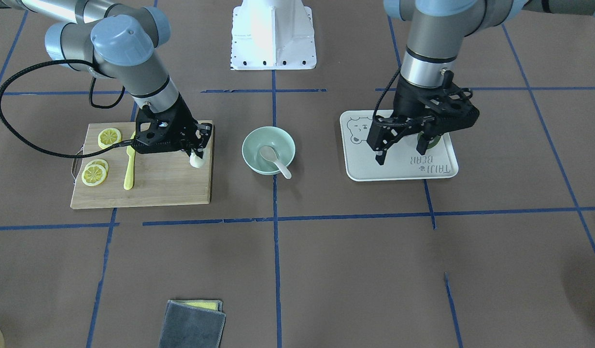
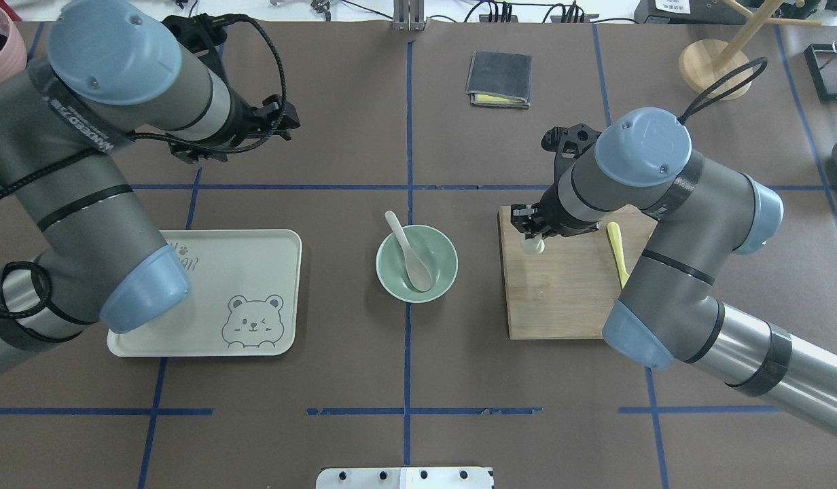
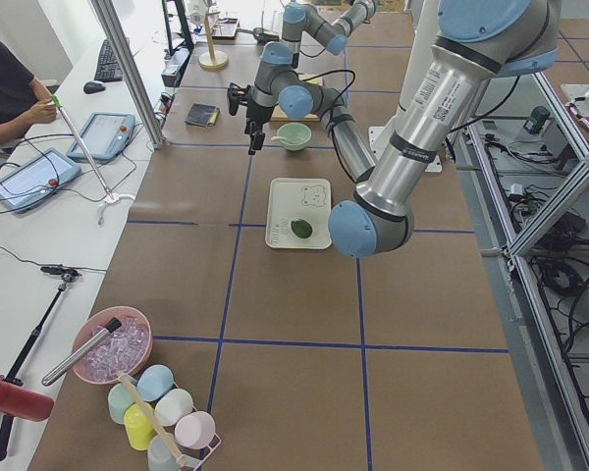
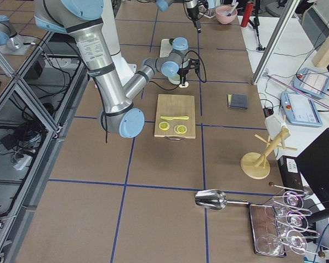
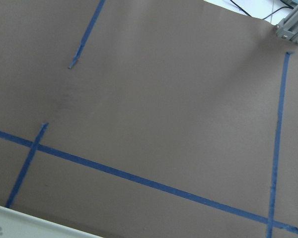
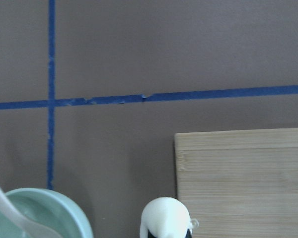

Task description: Put spoon and bun in bowl

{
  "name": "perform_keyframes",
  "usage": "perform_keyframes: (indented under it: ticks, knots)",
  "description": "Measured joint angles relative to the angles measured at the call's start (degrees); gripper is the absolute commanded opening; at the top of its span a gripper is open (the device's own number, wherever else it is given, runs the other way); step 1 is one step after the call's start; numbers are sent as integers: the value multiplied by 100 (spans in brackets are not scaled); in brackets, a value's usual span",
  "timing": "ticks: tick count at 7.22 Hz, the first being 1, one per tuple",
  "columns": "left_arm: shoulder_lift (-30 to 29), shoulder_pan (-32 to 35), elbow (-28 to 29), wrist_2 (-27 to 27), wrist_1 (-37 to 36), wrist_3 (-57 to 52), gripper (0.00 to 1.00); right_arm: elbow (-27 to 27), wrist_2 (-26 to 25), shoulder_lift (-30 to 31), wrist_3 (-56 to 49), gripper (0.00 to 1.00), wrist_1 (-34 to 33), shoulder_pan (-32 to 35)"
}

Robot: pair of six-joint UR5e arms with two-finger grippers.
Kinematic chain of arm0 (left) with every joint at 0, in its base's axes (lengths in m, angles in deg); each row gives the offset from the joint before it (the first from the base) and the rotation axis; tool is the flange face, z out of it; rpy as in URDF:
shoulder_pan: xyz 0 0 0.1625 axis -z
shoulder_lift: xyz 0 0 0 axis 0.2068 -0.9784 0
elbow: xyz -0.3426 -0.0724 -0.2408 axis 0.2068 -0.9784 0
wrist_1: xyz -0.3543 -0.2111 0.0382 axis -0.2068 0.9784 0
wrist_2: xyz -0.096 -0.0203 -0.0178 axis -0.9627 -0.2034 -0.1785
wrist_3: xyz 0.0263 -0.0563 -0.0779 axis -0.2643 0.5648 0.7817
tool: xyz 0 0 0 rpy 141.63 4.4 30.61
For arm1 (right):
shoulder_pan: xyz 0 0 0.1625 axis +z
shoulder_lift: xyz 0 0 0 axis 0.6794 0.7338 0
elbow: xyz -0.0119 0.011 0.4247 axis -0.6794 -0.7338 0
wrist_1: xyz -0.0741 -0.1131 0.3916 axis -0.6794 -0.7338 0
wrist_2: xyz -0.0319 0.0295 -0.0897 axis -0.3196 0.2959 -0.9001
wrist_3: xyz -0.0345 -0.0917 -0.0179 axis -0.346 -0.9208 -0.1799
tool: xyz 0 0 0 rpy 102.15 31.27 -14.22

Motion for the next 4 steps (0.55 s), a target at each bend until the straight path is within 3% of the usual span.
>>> perform_keyframes:
  ticks: [2,4]
  knots:
    - [763,664,-177,-232,35,-1608,100,-85,-85,-445,-3,0,13,-207]
    - [1331,1420,-193,-563,69,-3089,100,-196,-489,-748,2,0,13,-581]
